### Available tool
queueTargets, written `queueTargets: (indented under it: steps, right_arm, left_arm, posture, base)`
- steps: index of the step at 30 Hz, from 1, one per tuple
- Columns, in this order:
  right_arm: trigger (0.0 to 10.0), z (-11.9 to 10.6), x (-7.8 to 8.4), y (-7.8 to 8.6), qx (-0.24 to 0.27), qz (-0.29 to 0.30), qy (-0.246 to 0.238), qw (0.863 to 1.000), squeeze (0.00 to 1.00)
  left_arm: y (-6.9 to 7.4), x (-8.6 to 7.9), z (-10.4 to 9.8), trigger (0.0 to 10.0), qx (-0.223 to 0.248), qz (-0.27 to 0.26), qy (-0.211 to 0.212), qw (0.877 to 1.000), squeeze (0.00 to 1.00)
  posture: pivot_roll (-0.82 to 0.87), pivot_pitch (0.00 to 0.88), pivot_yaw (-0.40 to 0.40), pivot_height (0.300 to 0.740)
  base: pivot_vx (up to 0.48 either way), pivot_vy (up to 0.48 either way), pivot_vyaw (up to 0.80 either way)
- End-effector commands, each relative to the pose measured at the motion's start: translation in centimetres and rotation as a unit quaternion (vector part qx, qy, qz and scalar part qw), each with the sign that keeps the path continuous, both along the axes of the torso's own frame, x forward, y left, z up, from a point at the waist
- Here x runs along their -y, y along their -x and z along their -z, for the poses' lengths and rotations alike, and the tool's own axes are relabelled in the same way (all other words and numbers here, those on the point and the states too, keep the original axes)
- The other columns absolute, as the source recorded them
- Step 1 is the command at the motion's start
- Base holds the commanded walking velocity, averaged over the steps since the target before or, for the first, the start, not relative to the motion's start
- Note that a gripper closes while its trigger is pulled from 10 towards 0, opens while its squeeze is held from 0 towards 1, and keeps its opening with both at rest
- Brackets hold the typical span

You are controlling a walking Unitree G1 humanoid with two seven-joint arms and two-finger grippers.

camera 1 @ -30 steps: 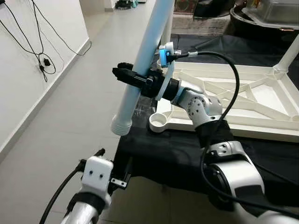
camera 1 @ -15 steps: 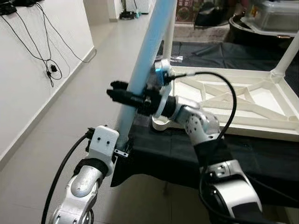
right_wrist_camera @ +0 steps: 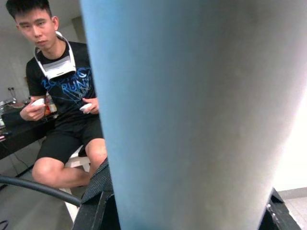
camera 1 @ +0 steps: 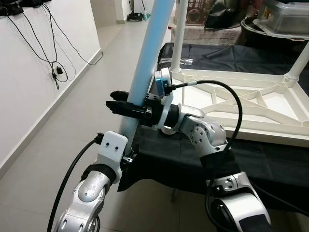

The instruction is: Building children table

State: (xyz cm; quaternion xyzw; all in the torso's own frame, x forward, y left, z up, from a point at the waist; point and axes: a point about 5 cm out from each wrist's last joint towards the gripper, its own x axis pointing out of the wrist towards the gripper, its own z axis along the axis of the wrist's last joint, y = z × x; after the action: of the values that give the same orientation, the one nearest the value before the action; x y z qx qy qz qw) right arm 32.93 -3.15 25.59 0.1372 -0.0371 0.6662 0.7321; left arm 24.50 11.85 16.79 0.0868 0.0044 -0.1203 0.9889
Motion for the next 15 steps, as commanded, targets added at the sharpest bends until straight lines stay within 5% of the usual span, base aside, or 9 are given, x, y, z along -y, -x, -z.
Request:
queueTargets:
  steps: [1,3,4,7,8,9,10,14,15]
  right_arm:
    - [10.0,0.5,0.0,-0.2,-0.015,0.014,0.012,1.0,0.0]
    - [10.0,0.4,0.1,-0.9,-0.008,0.058,0.01,0.998,0.0]
    - [10.0,0.5,0.3,-1.6,-0.017,0.093,0.007,0.995,1.0]
    - [10.0,0.4,1.0,-2.4,-0.012,0.145,0.01,0.989,1.0]
    - [10.0,0.4,1.3,-2.5,-0.017,0.145,0.007,0.989,0.83]
    - [10.0,0.4,1.3,-2.5,-0.017,0.145,0.007,0.989,0.83]
    - [10.0,0.4,1.7,-2.3,-0.015,0.122,0.008,0.992,0.0]
    - [10.0,0.3,2.0,-2.2,-0.015,0.104,0.008,0.994,0.0]
    - [10.0,0.3,2.3,-1.8,-0.015,0.069,0.007,0.997,0.0]
  left_arm:
    - [-0.3,-1.5,1.0,0.0,-0.023,-0.05,-0.022,0.998,0.0]
    - [-0.2,-1.6,1.2,0.0,-0.029,-0.054,-0.026,0.998,0.0]
    - [0.0,-1.5,1.3,10.0,-0.036,-0.046,-0.014,0.998,0.0]
    - [0.8,-1.4,1.2,10.0,-0.04,-0.019,0.028,0.999,0.0]
    - [1.2,-1.5,1.2,10.0,-0.045,-0.004,0.048,0.998,0.0]
    - [1.2,-1.5,1.2,10.0,-0.045,-0.004,0.048,0.998,0.0]
    - [2.0,-1.5,1.2,10.0,-0.056,0.025,0.074,0.995,0.0]
    - [2.5,-1.5,1.2,10.0,-0.064,0.044,0.09,0.993,0.0]
    - [3.2,-1.5,1.3,10.0,-0.08,0.071,0.121,0.987,0.0]
  posture:
    - [0.12,0.049,-0.007,0.74]
    - [0.12,0.056,-0.009,0.74]
    - [0.12,0.056,-0.009,0.74]
    - [0.12,0.056,-0.009,0.74]
    - [0.12,0.056,-0.009,0.74]
    - [0.12,0.056,-0.009,0.74]
    - [0.12,0.056,-0.009,0.74]
    - [0.12,0.061,-0.007,0.74]
    - [0.12,0.061,-0.007,0.74]
  base:
    - [0.0,0.0,0.0]
    - [0.0,0.0,0.0]
    - [0.0,0.0,0.0]
    - [0.0,0.0,0.0]
    - [0.0,0.0,0.0]
    - [0.0,0.0,0.0]
    - [0.0,0.0,0.0]
    - [0.0,0.0,0.0]
    - [0.0,0.0,0.0]
